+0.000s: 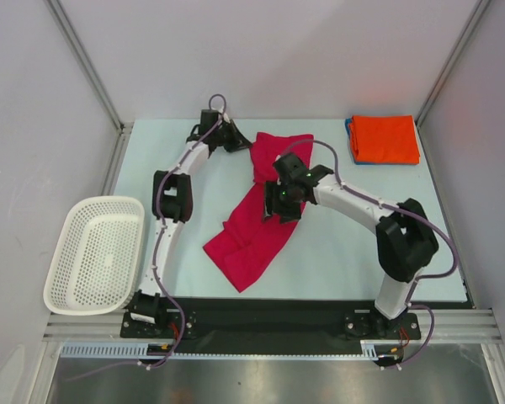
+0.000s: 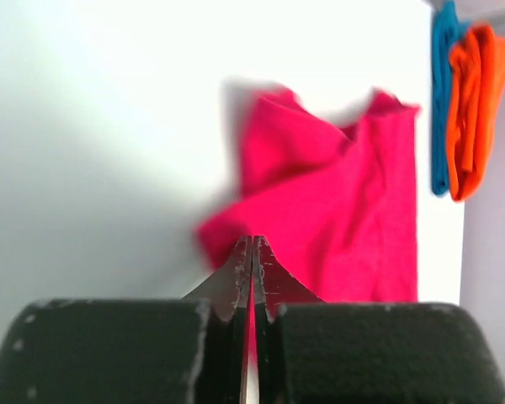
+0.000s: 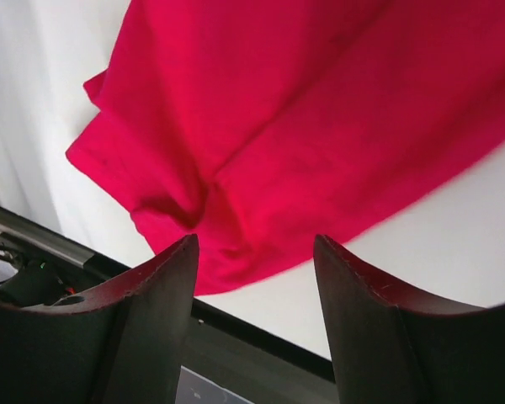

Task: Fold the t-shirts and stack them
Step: Fold the tshirt

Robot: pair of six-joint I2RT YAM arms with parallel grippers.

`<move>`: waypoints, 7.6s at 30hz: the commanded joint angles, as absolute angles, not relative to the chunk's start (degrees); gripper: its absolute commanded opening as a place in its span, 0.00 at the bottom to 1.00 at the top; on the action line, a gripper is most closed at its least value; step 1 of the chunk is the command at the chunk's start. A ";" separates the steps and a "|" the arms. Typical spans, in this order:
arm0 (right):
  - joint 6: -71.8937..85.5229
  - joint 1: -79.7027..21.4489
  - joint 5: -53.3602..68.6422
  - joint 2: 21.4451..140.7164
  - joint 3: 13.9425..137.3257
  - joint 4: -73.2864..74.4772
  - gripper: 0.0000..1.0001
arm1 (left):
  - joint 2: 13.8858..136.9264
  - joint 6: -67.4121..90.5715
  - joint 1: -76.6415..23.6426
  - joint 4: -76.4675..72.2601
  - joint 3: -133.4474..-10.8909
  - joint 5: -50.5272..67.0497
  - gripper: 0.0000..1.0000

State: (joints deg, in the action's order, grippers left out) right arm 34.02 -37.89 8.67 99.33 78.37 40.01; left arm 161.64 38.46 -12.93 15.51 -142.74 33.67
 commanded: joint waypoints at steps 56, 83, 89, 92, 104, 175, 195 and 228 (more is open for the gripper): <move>90.00 -67.76 -7.73 88.95 35.51 -9.06 0.62 | 90.00 18.98 -12.92 40.60 -50.28 16.34 0.42; 108.02 -73.92 -17.49 94.31 34.19 -0.88 0.48 | 86.59 22.05 -12.92 43.95 -47.55 19.51 0.04; 100.83 -72.95 -18.28 86.60 32.87 7.72 0.09 | 81.22 24.96 -13.27 44.73 -44.56 21.09 0.00; 92.13 -72.42 -18.02 80.97 34.10 15.43 0.00 | 77.88 27.15 -15.81 46.75 -44.91 21.18 0.00; 68.12 -62.49 -1.24 51.00 30.68 41.20 0.00 | 63.47 43.58 -38.03 51.15 -40.70 16.08 0.01; 57.92 -50.80 14.24 33.75 17.66 54.31 0.00 | 80.51 67.59 -66.53 15.55 -29.44 24.00 0.00; 55.81 -50.71 16.61 32.61 18.63 51.42 0.00 | 77.87 65.48 -66.80 14.42 -29.97 24.08 0.11; 19.25 -14.50 24.96 98.59 76.01 42.89 0.00 | 107.39 32.88 -30.59 44.30 -82.26 18.37 0.00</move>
State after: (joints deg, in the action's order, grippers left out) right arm 22.17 -14.76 23.73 95.09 71.29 44.58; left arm 105.27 38.00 -33.28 41.95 -78.65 16.19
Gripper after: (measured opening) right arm 0.012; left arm 0.012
